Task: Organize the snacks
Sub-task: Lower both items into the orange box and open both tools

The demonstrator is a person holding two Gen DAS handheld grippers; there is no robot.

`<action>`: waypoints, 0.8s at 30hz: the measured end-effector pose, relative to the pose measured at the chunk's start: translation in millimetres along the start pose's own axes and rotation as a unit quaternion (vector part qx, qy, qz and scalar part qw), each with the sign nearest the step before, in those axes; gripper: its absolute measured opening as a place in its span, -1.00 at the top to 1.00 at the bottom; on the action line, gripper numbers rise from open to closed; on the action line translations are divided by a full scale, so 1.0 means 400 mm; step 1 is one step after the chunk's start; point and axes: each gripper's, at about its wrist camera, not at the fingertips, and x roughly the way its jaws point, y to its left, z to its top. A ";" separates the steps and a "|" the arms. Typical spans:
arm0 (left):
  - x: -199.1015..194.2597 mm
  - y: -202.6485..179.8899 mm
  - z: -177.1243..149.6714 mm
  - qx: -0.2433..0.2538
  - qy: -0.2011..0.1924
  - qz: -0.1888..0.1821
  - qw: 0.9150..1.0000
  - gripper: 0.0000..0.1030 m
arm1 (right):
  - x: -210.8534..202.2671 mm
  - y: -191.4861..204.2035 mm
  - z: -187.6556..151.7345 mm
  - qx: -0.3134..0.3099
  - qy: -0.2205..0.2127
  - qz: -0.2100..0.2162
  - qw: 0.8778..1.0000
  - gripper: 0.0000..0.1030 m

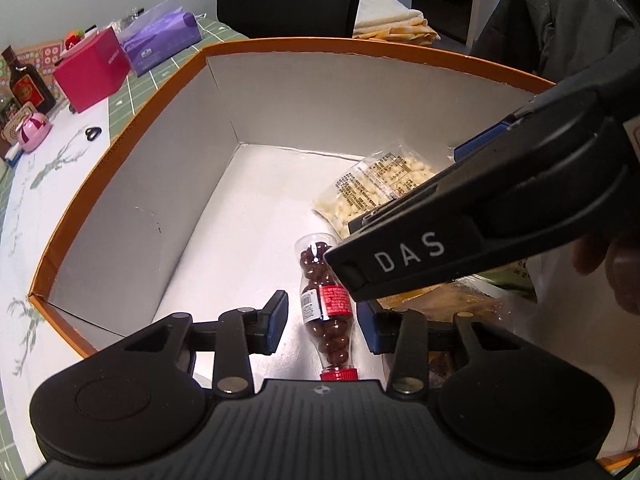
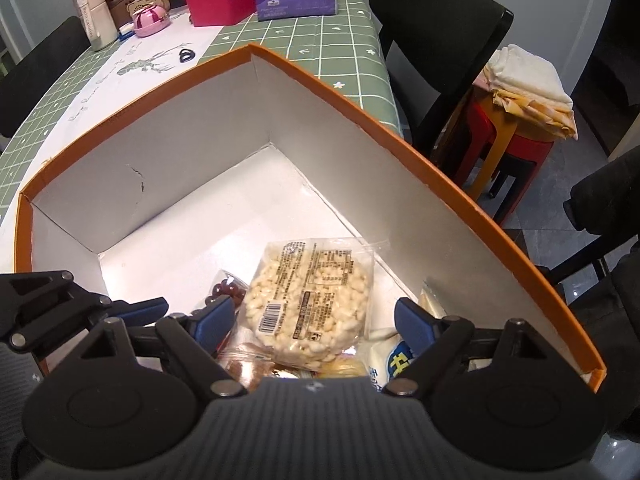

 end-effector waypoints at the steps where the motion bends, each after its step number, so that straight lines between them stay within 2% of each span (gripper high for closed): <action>1: -0.007 -0.003 -0.009 0.002 -0.001 -0.004 1.000 0.09 | -0.005 0.003 -0.009 -0.001 0.000 0.001 1.000 -0.65; 11: -0.077 -0.036 -0.112 0.000 -0.010 -0.028 1.000 0.09 | -0.066 0.043 -0.116 -0.010 0.002 0.011 1.000 -0.64; 13: -0.087 -0.044 -0.123 0.010 -0.015 -0.019 1.000 0.09 | -0.080 0.052 -0.134 -0.016 -0.003 0.002 1.000 -0.64; 14: -0.096 -0.044 -0.127 0.008 -0.022 -0.017 1.000 0.09 | -0.085 0.056 -0.140 -0.017 -0.006 -0.004 1.000 -0.64; 17: -0.140 -0.032 -0.137 -0.013 -0.052 -0.046 0.998 0.08 | -0.105 0.054 -0.165 -0.011 -0.021 -0.011 1.000 -0.64; 21: -0.230 -0.017 -0.144 -0.020 -0.107 -0.056 0.993 -0.22 | -0.150 0.042 -0.189 0.003 -0.075 0.006 0.997 -0.64; 24: -0.292 -0.005 -0.157 -0.017 -0.135 -0.069 0.988 -0.25 | -0.187 0.036 -0.202 0.026 -0.109 0.025 0.993 -0.65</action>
